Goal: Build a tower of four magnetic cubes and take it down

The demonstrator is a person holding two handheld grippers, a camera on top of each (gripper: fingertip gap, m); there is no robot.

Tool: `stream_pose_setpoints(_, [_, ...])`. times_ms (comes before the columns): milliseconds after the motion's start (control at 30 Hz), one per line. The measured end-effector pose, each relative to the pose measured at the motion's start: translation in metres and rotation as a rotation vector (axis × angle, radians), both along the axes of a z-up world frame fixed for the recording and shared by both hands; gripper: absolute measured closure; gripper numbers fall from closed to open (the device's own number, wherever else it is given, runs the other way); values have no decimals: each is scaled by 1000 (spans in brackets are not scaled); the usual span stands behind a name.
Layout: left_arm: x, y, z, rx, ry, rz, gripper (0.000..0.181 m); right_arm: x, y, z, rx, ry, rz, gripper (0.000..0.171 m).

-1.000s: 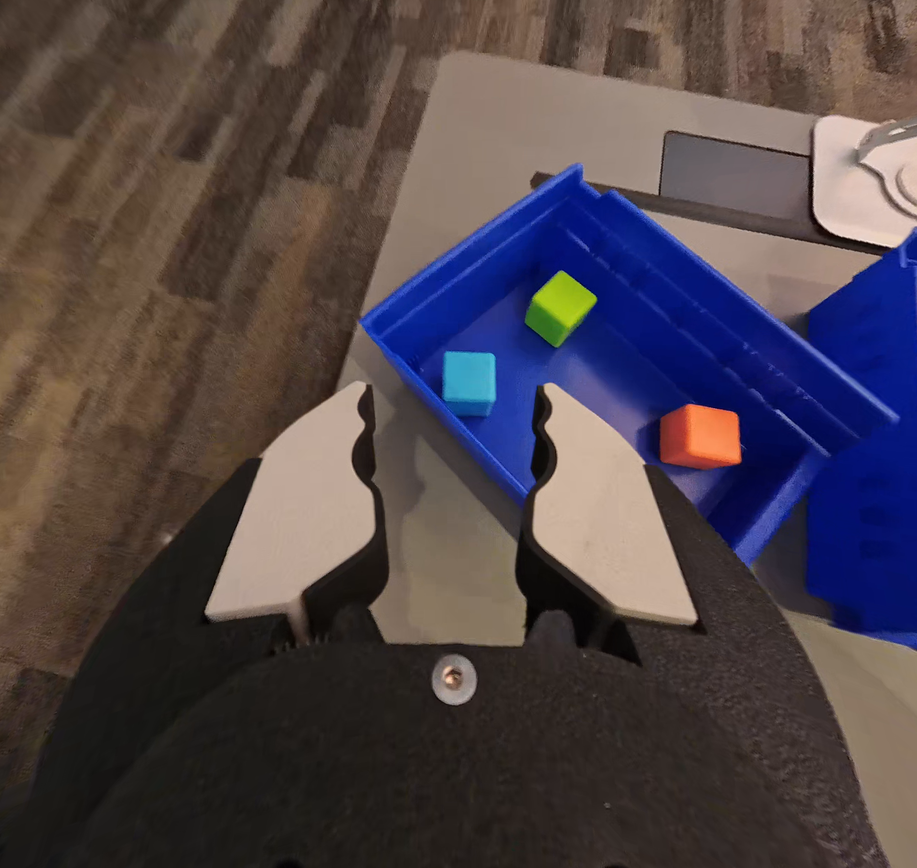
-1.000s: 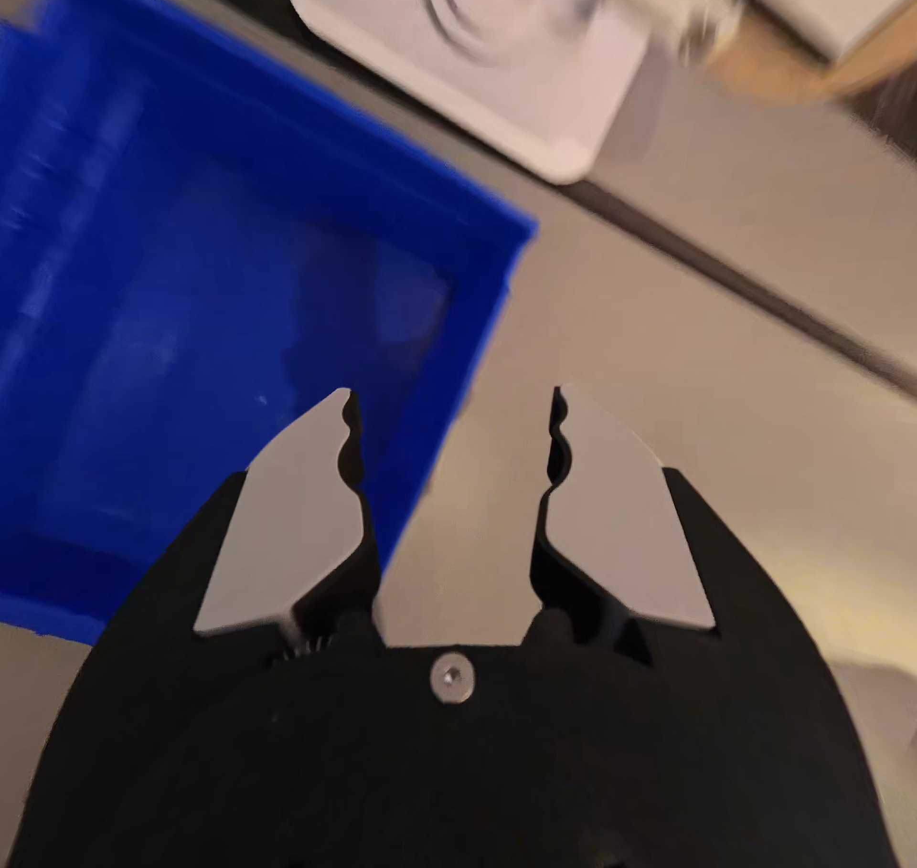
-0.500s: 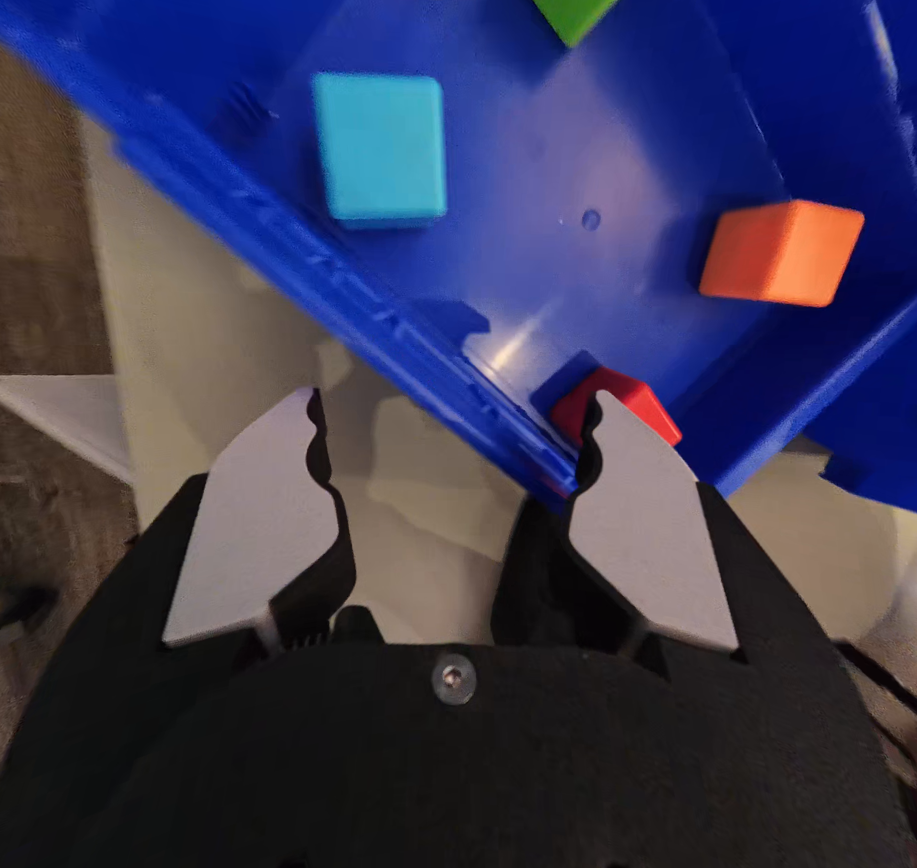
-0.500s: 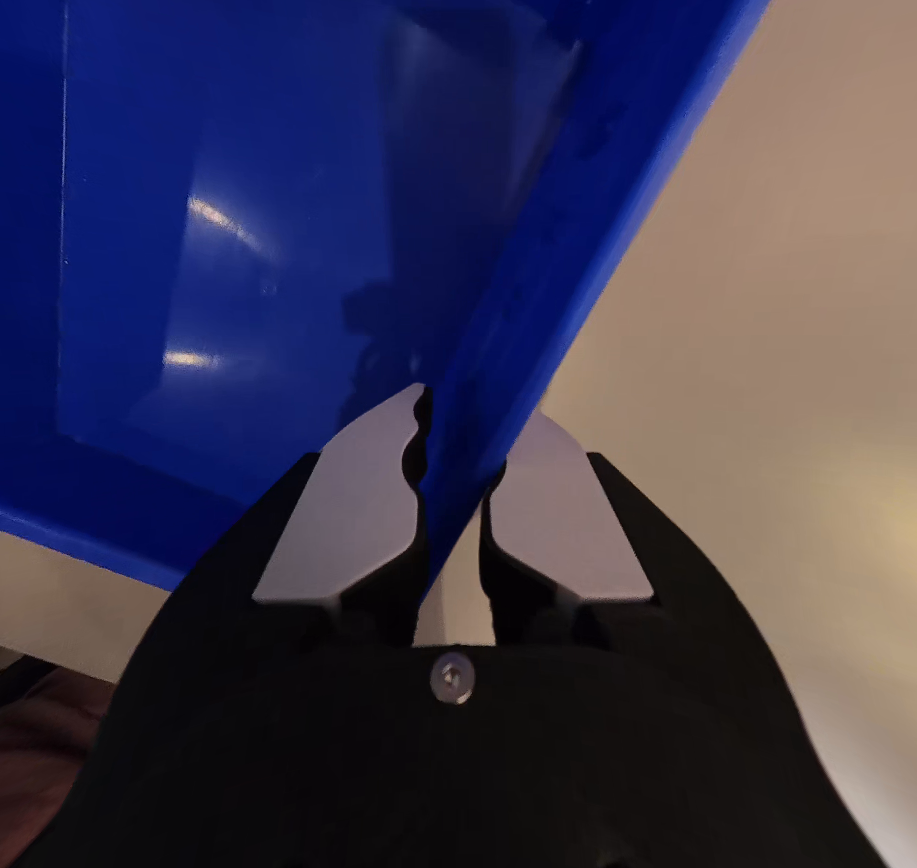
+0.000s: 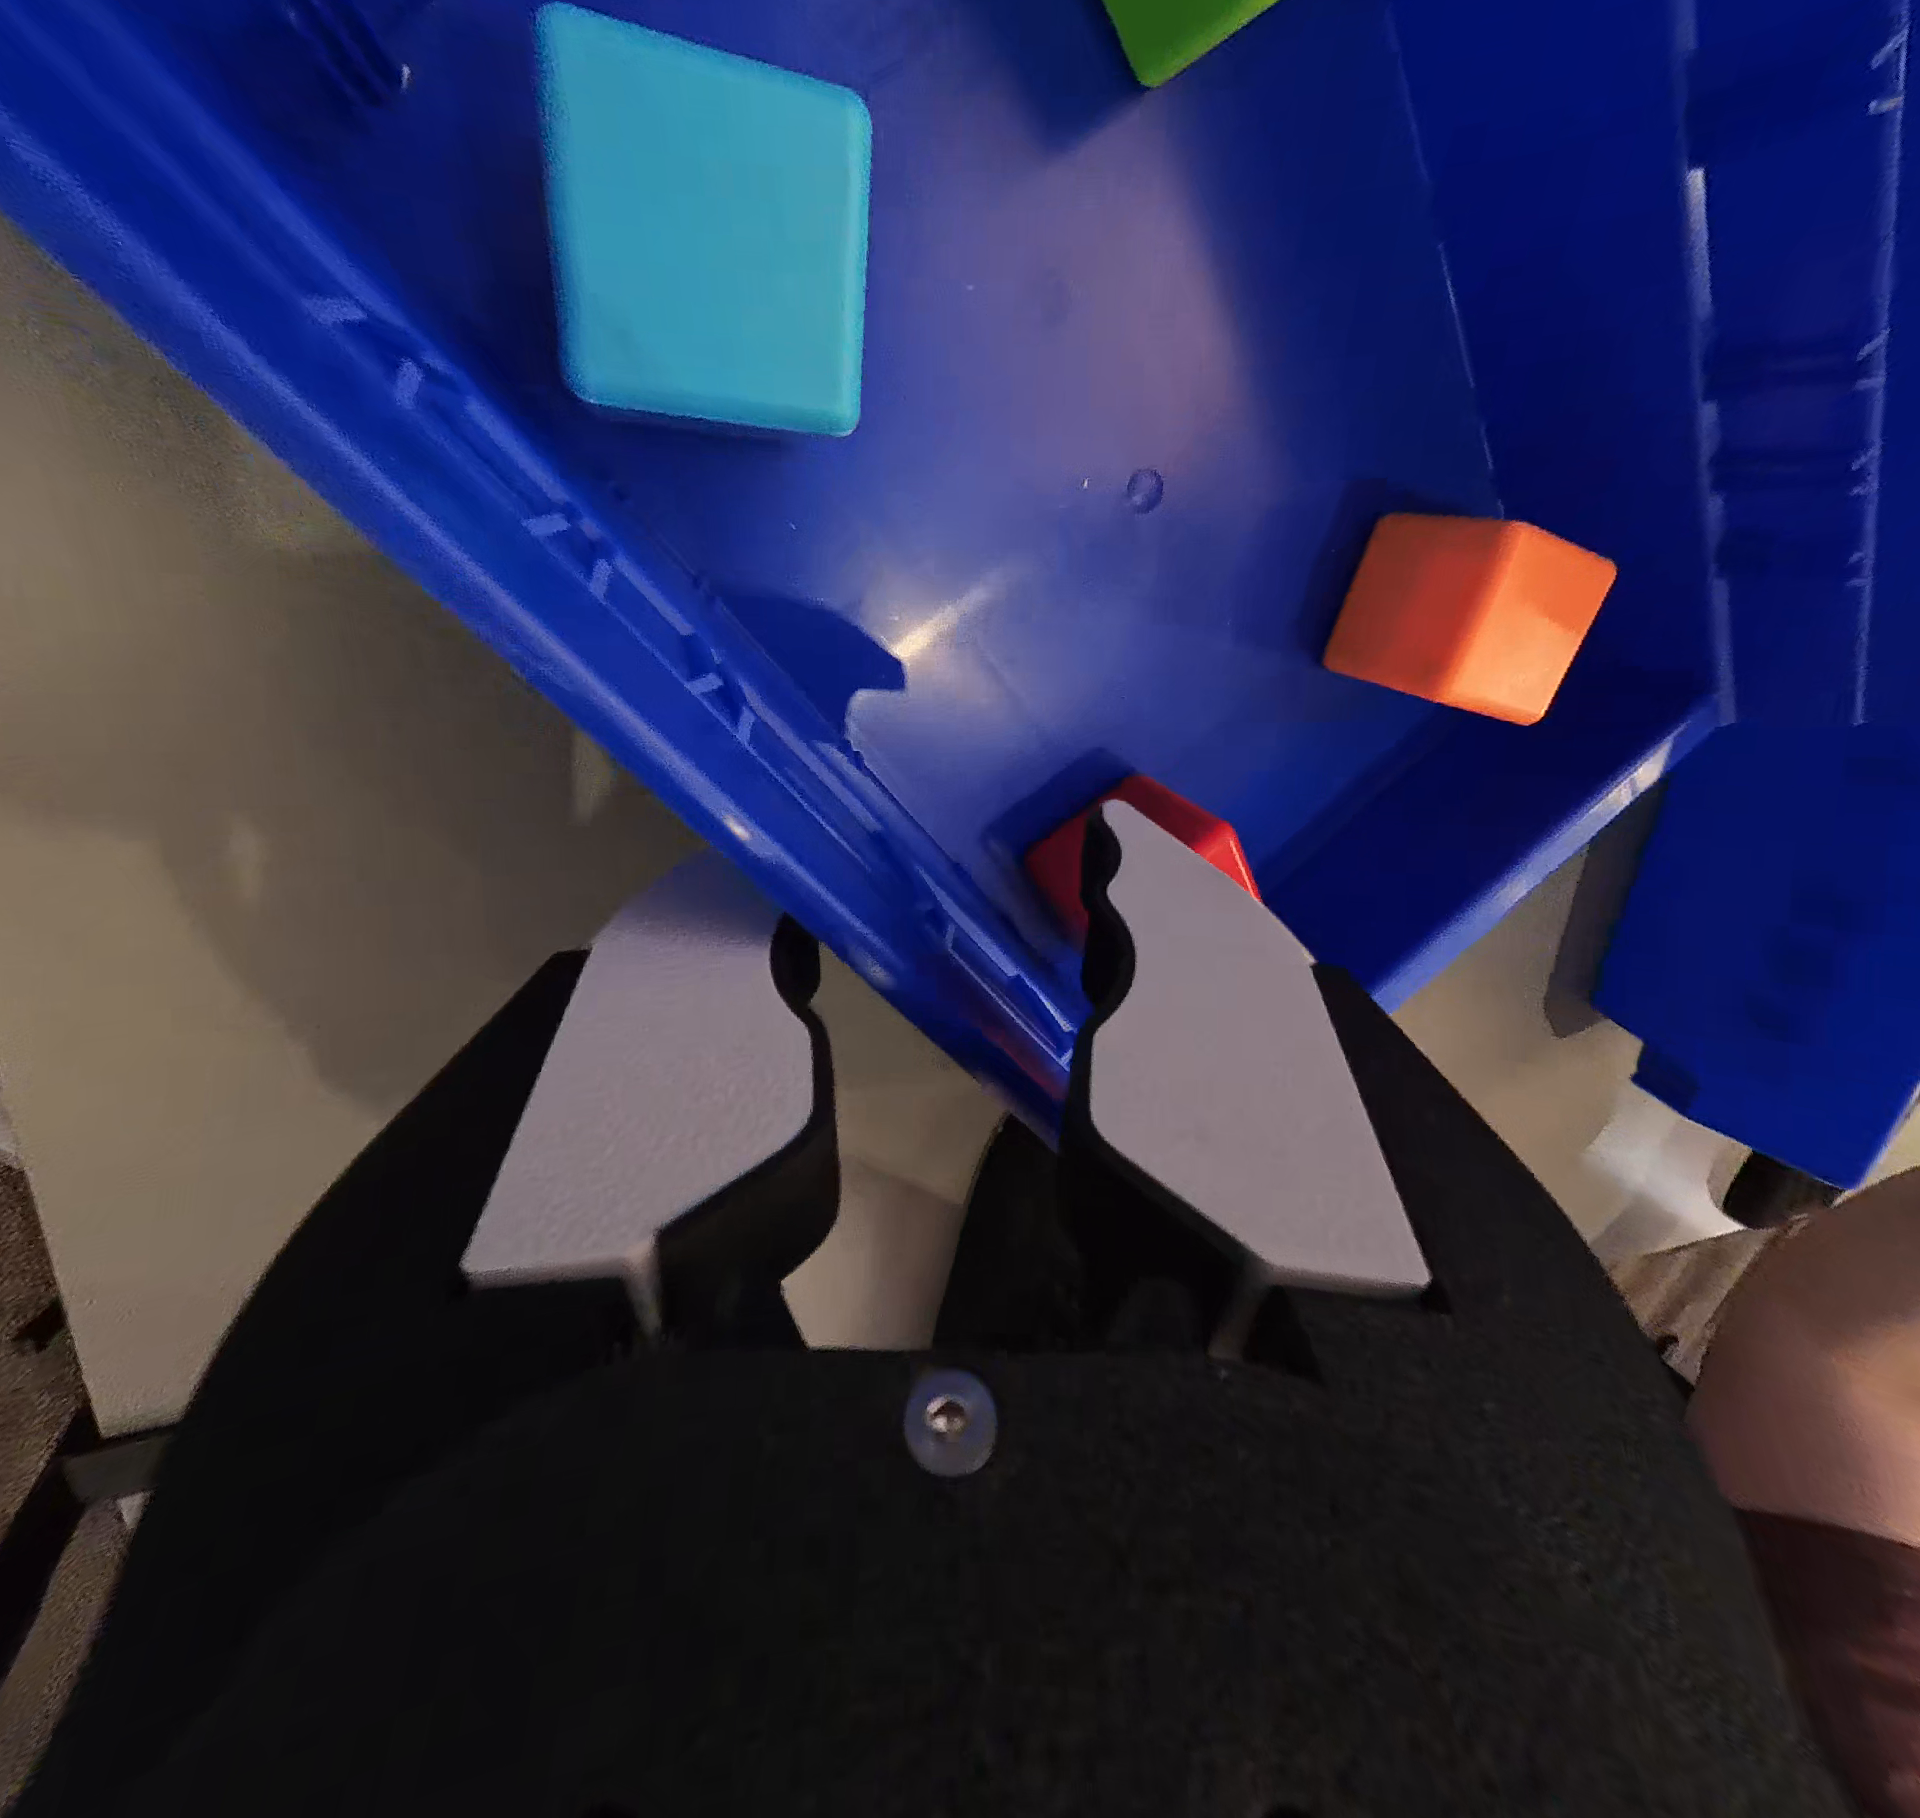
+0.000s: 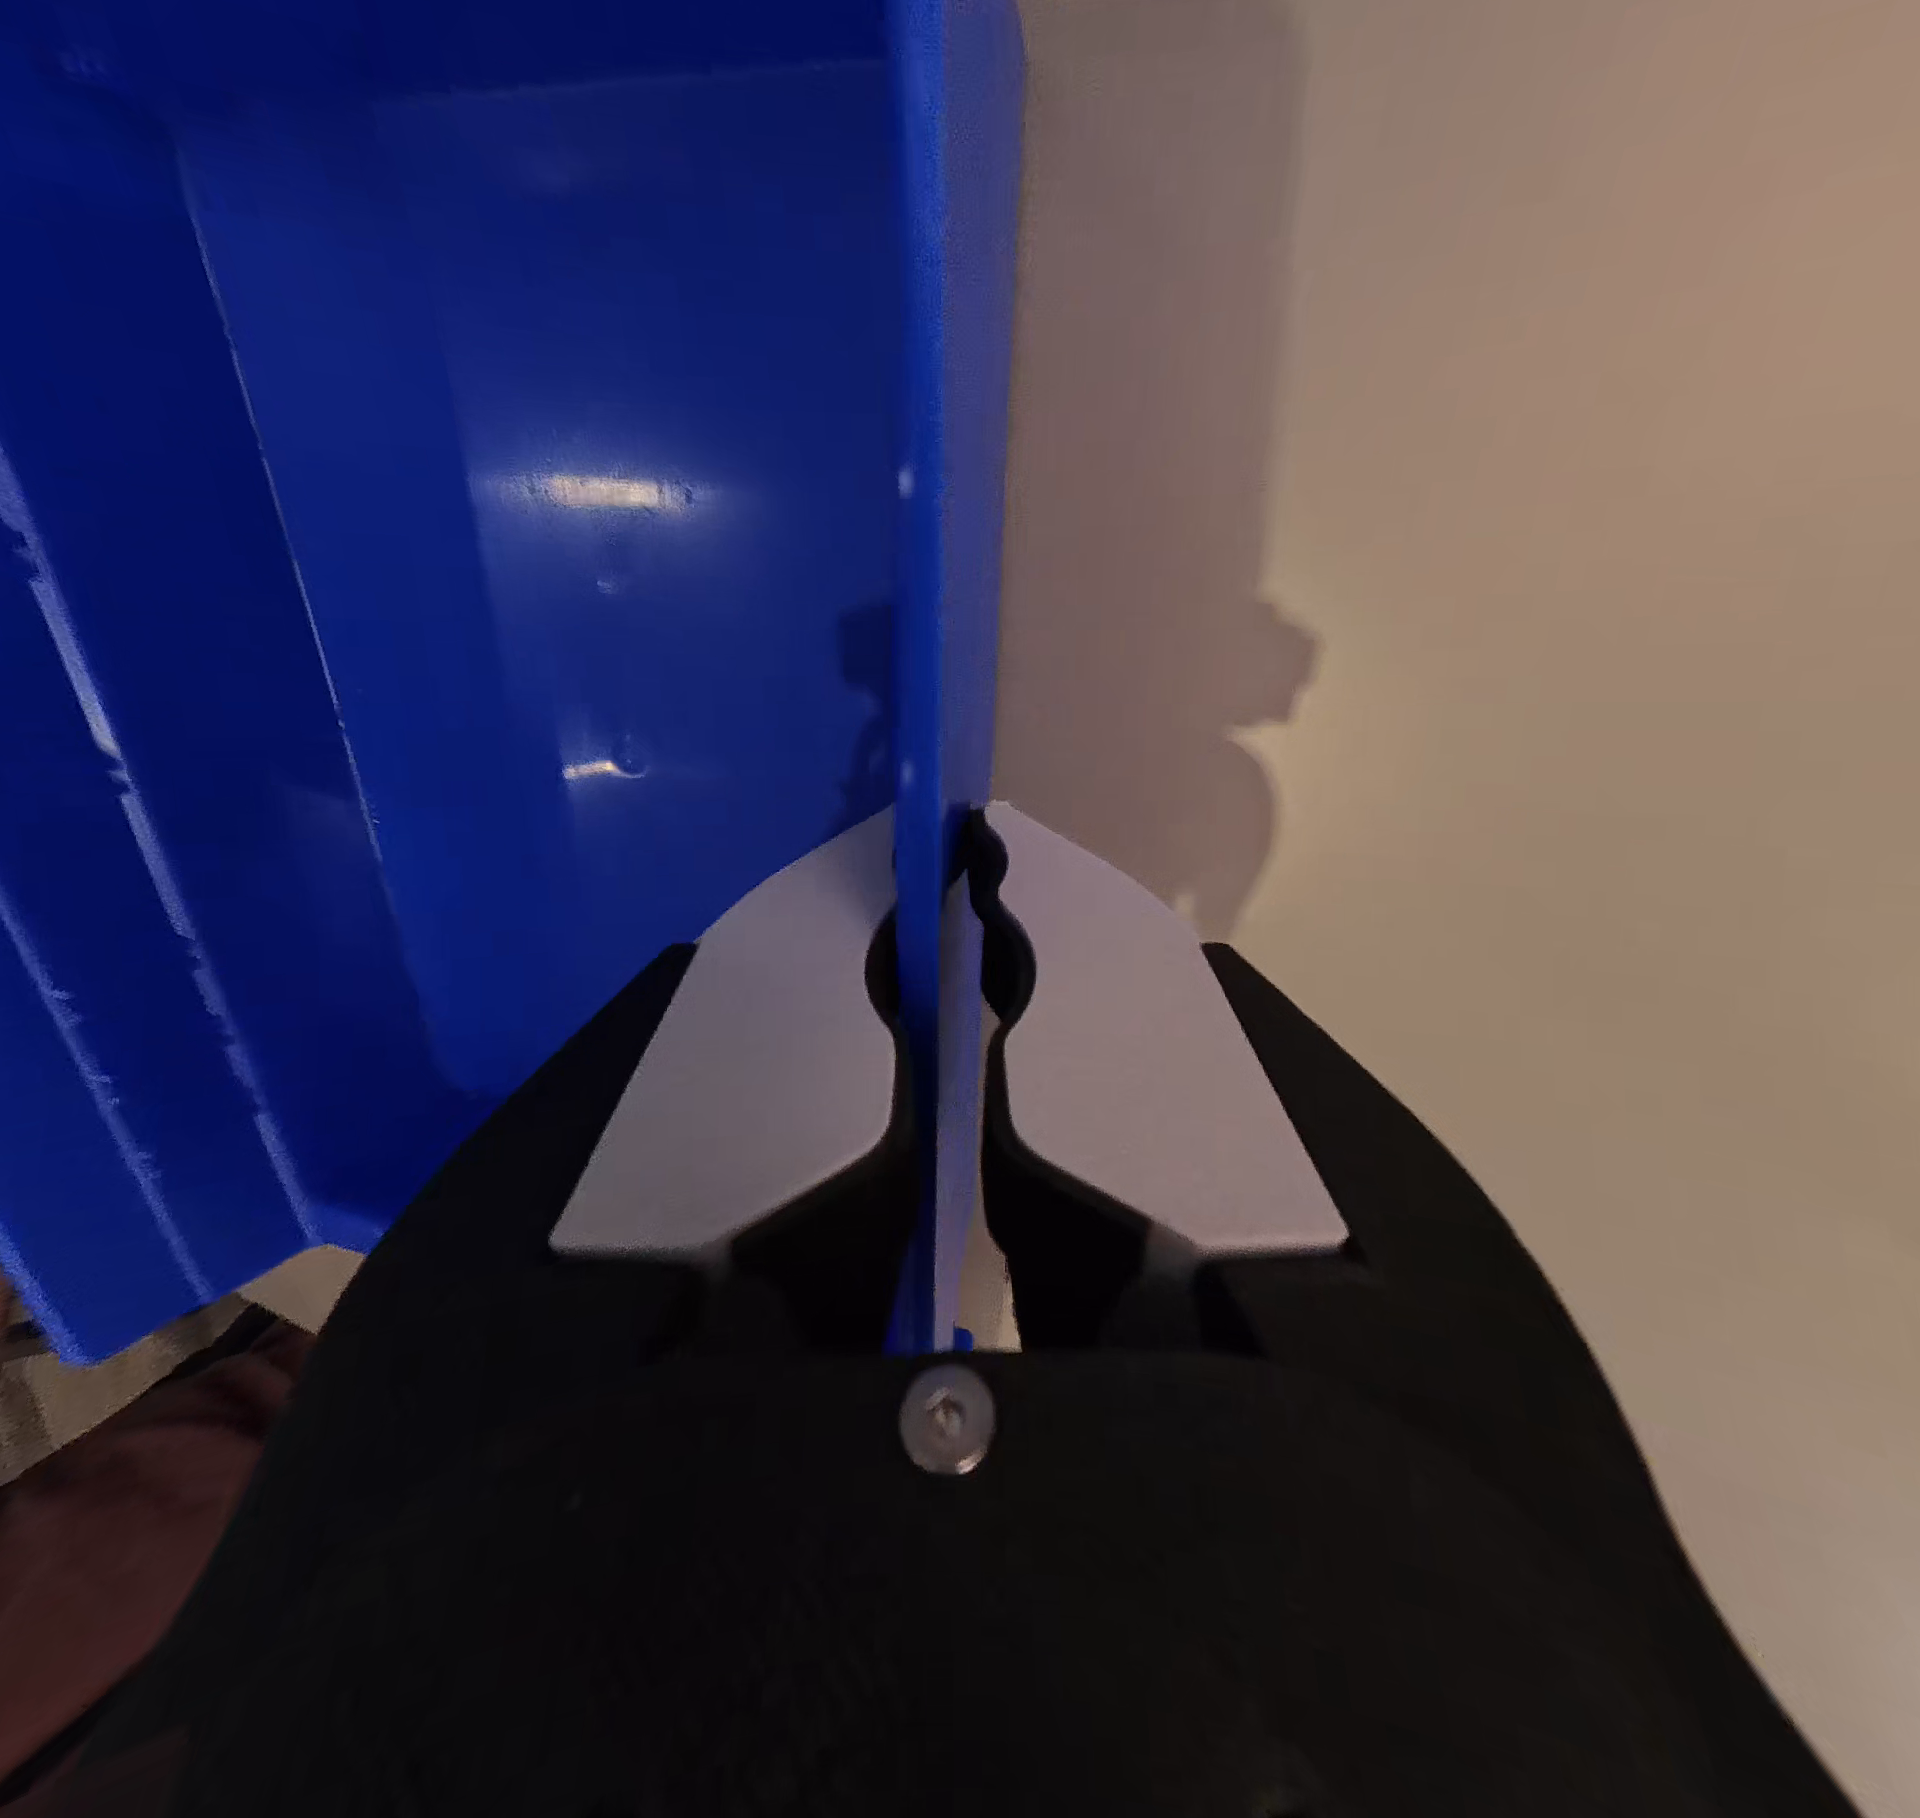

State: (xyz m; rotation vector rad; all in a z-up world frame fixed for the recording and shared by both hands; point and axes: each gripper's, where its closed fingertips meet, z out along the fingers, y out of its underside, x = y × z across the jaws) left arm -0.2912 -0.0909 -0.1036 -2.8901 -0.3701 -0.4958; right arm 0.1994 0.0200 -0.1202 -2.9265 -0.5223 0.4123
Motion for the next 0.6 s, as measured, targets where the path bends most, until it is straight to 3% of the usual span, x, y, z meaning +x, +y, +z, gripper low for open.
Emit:
stream_pose_setpoints(333, [-7, 21, 0, 37, 30, -48, 141, 72, 15, -1, -9, 24, -111, 163])
stream_pose_setpoints(600, [-26, 50, -7, 64, 270, -139, 164, 154, 21, -2, -11, 34, -286, 163])
